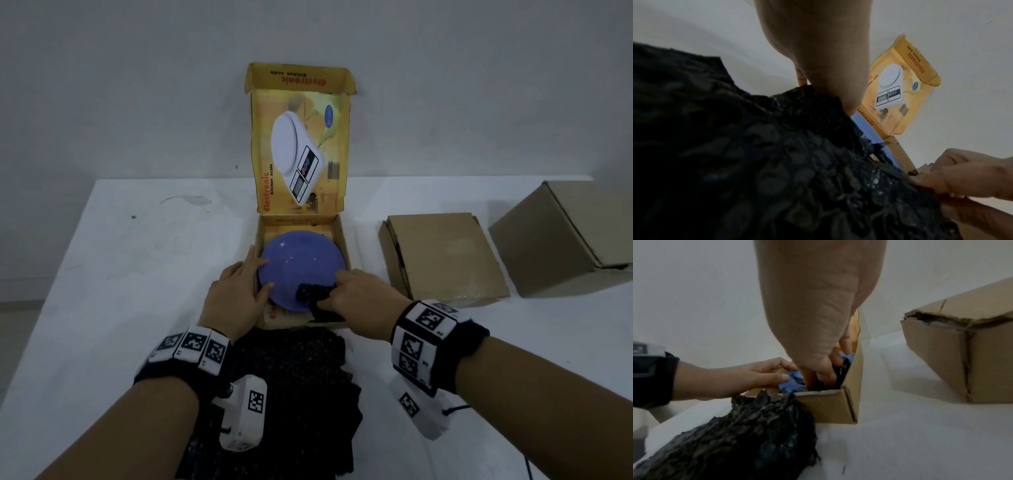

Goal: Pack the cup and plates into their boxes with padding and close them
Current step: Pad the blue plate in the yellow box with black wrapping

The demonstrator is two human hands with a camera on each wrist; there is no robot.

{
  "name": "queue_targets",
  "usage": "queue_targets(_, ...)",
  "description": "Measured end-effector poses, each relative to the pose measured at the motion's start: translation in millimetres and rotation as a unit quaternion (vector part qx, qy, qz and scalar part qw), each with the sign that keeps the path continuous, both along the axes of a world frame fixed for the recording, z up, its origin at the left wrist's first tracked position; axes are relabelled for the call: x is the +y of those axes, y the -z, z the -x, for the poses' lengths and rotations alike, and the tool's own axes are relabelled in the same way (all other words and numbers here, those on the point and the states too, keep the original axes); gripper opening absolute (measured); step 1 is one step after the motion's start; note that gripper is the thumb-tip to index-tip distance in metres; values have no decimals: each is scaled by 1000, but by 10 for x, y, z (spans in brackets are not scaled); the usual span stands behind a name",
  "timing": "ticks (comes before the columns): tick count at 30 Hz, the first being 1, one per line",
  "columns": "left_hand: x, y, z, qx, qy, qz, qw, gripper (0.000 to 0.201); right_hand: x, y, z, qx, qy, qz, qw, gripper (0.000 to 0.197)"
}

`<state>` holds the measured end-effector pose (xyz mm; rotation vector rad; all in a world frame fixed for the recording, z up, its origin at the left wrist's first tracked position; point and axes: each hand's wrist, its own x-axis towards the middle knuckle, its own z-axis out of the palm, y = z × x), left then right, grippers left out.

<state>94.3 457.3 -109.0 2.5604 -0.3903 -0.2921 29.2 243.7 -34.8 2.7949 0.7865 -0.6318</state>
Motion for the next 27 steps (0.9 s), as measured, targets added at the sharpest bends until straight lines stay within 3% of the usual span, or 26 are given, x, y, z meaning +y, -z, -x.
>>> queue_targets(5,3,8,-3,-1,5,-2,1000,51,-48,91,29,-55,-2,-52,997,11)
queue_targets(10,2,1,8,0,4,-3,1000,50,-66,101,40,-23,-5,-47,999,37)
queue_targets(14,2,-6,-3,9,8,-2,1000,51,-66,118,29,-47,-69,44,996,31)
queue_targets(17,20,-21,-21,31,11,18,999,51,-93,127,46,-19,-55,69,996,32)
queue_targets(19,42,-47,-31,63,19,54,996,53,-44,89,50,-35,-27,31,999,27)
queue_targets(22,70,-99,-46,107,18,95,990,51,112,93,156,-158,6,-136,978,10)
queue_targets(24,92,-120,-56,122,18,106,987,48,246,157,306,-97,-2,-218,971,32)
queue_targets(26,106,-134,-58,131,23,109,985,48,338,214,437,20,-22,-191,981,52)
queue_targets(27,104,-142,-52,135,25,109,985,48,354,245,482,49,-39,-161,985,52)
